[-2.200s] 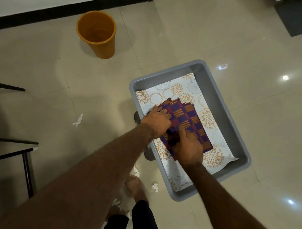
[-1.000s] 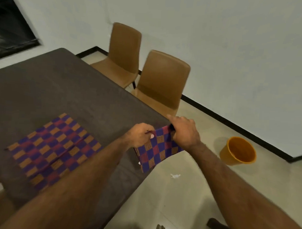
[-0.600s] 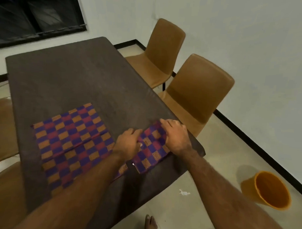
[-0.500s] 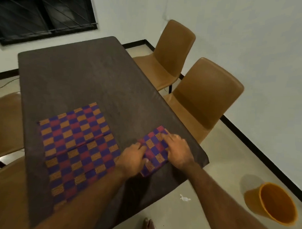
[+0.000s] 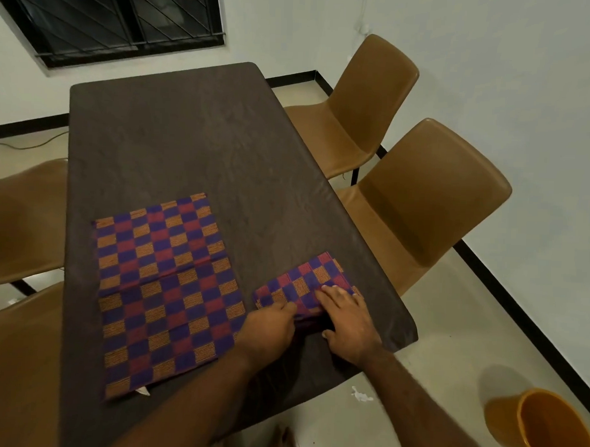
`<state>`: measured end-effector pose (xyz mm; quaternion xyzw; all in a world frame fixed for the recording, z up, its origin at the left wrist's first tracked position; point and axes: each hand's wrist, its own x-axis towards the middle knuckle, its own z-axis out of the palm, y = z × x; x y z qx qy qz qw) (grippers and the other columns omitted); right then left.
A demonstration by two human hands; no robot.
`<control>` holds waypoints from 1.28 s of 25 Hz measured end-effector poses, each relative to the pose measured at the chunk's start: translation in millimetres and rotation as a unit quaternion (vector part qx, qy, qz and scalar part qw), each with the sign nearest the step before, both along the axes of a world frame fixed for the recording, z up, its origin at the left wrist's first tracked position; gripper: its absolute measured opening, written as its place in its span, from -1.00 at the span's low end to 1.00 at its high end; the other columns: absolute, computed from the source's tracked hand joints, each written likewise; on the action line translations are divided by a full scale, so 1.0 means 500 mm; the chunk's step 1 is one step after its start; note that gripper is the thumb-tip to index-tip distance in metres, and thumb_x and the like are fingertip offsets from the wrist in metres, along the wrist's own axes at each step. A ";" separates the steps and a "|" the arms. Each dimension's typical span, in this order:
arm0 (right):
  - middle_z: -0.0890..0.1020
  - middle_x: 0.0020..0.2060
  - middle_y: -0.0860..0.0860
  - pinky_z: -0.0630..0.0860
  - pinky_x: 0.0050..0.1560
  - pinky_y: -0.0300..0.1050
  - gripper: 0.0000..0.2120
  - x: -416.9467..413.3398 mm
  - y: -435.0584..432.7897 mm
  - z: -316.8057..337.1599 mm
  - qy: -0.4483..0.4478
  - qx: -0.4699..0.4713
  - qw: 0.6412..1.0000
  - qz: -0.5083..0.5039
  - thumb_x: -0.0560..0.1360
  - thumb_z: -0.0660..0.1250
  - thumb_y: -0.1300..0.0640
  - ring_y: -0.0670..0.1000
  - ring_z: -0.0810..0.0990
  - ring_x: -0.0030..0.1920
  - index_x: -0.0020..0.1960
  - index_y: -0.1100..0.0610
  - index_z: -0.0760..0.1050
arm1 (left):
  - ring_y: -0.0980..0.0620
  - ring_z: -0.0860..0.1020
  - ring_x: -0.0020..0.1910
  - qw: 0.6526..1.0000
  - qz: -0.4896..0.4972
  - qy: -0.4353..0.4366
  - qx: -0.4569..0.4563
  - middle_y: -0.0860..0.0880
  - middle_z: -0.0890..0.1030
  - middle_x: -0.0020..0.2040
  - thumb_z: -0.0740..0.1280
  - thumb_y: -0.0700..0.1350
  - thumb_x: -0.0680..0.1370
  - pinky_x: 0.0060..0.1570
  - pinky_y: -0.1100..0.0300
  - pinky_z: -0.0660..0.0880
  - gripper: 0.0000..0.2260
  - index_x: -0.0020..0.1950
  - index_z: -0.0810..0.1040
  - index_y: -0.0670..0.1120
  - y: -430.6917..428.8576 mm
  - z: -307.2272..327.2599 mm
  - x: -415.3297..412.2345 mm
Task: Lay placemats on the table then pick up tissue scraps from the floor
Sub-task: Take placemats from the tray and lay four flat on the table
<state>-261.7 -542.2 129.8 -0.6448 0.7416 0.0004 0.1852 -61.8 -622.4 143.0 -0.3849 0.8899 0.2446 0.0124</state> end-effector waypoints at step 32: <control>0.61 0.18 0.04 0.64 0.10 0.16 -0.28 -0.091 -0.135 -0.039 -0.105 -0.020 0.921 -0.375 0.49 0.44 0.08 0.09 0.60 0.19 0.56 0.00 0.20 | -0.09 0.62 -0.05 0.940 0.312 -0.101 0.098 -0.10 0.62 -0.03 0.37 -0.08 0.62 -0.01 -0.03 0.64 -0.86 0.11 0.58 -0.12 -0.424 -0.028 -0.005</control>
